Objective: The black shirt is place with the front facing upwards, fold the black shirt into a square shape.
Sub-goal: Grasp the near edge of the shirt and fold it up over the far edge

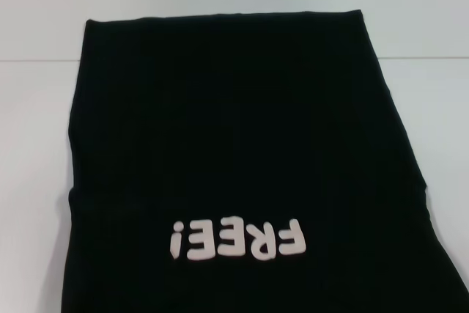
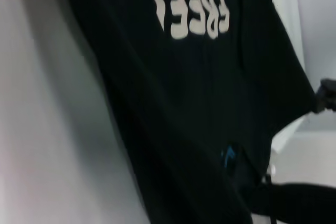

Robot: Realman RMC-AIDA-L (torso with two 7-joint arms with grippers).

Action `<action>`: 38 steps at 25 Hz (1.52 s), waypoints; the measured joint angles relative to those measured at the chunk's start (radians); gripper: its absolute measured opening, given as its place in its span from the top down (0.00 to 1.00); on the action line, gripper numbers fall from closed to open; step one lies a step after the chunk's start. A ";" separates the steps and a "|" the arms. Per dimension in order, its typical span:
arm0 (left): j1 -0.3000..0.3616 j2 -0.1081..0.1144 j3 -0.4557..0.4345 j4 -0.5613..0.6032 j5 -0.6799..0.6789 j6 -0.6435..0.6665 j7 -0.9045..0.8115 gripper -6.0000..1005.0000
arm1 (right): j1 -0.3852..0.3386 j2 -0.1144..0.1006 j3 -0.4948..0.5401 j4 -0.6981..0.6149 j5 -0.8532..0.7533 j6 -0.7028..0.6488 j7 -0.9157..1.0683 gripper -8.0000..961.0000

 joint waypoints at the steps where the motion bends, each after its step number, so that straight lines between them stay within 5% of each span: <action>1: -0.002 0.000 0.006 -0.006 0.005 0.002 0.005 0.98 | -0.005 0.000 0.001 0.003 -0.004 0.000 -0.010 0.96; 5: -0.023 -0.004 -0.006 -0.018 -0.004 -0.001 0.018 0.98 | 0.009 0.002 0.055 0.046 -0.002 0.016 -0.027 0.96; 12: -0.098 0.006 -0.237 -0.022 -0.036 -0.070 -0.006 0.98 | 0.075 0.009 0.283 0.131 0.011 0.127 0.020 0.96; 16: -0.125 0.018 -0.371 -0.025 -0.069 -0.173 -0.027 0.98 | 0.085 0.010 0.397 0.166 0.101 0.191 0.042 0.96; 21: -0.128 0.006 -0.403 -0.040 -0.204 -0.361 -0.036 0.98 | 0.082 0.018 0.435 0.221 0.304 0.318 0.040 0.96; 33: -0.118 -0.104 -0.404 -0.121 -0.515 -0.727 0.129 0.98 | 0.106 0.150 0.431 0.284 0.623 0.716 -0.158 0.95; 38: -0.123 -0.131 -0.400 -0.134 -0.598 -0.827 0.203 0.98 | 0.117 0.182 0.432 0.298 0.698 0.795 -0.262 0.95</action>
